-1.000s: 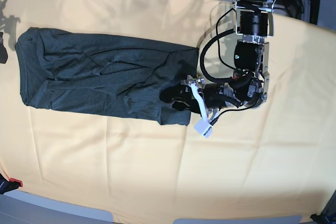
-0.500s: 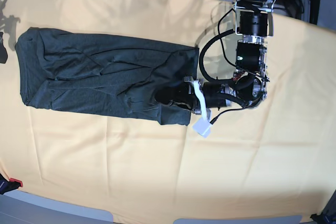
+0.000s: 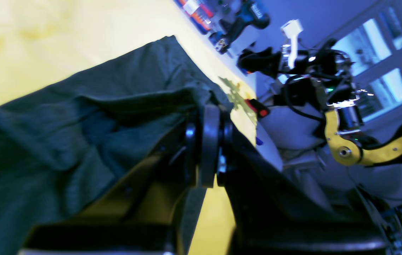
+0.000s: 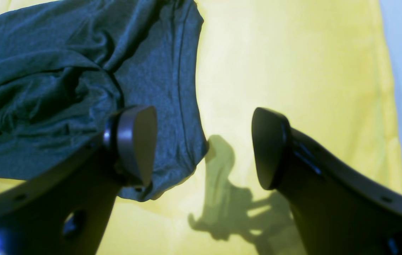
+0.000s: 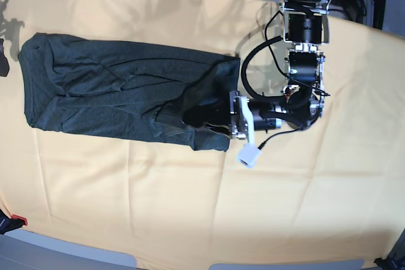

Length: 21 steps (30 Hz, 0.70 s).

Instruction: Fold the T-shirt properly

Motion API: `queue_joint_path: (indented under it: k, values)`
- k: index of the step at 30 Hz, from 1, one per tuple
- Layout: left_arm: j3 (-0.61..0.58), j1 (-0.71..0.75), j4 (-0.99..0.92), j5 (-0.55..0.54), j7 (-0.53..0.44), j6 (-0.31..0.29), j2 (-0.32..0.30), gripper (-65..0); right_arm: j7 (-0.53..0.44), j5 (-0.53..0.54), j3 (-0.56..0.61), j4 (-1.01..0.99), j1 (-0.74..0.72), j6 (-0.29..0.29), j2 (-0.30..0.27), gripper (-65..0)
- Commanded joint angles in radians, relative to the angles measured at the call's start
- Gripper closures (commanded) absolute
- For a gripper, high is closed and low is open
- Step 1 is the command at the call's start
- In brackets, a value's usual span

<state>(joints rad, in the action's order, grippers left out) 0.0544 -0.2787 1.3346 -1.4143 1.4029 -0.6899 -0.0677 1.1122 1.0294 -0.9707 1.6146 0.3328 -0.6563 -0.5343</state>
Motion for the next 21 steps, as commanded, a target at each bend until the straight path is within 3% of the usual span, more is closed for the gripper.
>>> queue_joint_path:
  k: [1,8,9,13,15,19,21]
  values:
    - [-0.019,-0.008,0.016,-0.027,-0.007,-0.008,0.011,0.0,-0.016,0.018,-0.010,0.013,-0.003,-0.006,-0.026,-43.2]
    - [-0.163,0.023,0.016,0.003,-0.007,-0.008,0.017,0.0,-0.016,0.018,-0.010,0.013,-0.003,-0.006,-0.026,-43.2]
    - [-0.179,0.023,0.016,0.004,-0.007,-0.008,0.018,-2.3,-0.016,0.018,-0.010,0.013,-0.003,-0.006,-0.026,-43.2]
    - [-0.229,0.017,0.016,-0.002,-0.019,-0.008,0.018,-32.9,-0.016,0.018,-0.010,0.013,-0.003,-0.006,-0.026,-43.2]
    - [-0.230,0.012,0.016,-0.009,-0.018,-0.008,0.018,-40.5,-0.016,0.018,-0.010,0.013,-0.003,-0.006,-0.026,-43.2]
    - [-0.185,-0.008,0.016,-0.014,-0.018,-0.008,0.018,-38.2,-0.015,0.018,-0.010,0.013,-0.003,-0.006,-0.026,-43.2]
    - [-0.133,-0.022,0.016,-0.013,-0.018,-0.008,0.018,-24.0,-0.015,0.018,-0.010,0.013,-0.003,-0.006,-0.026,-43.2]
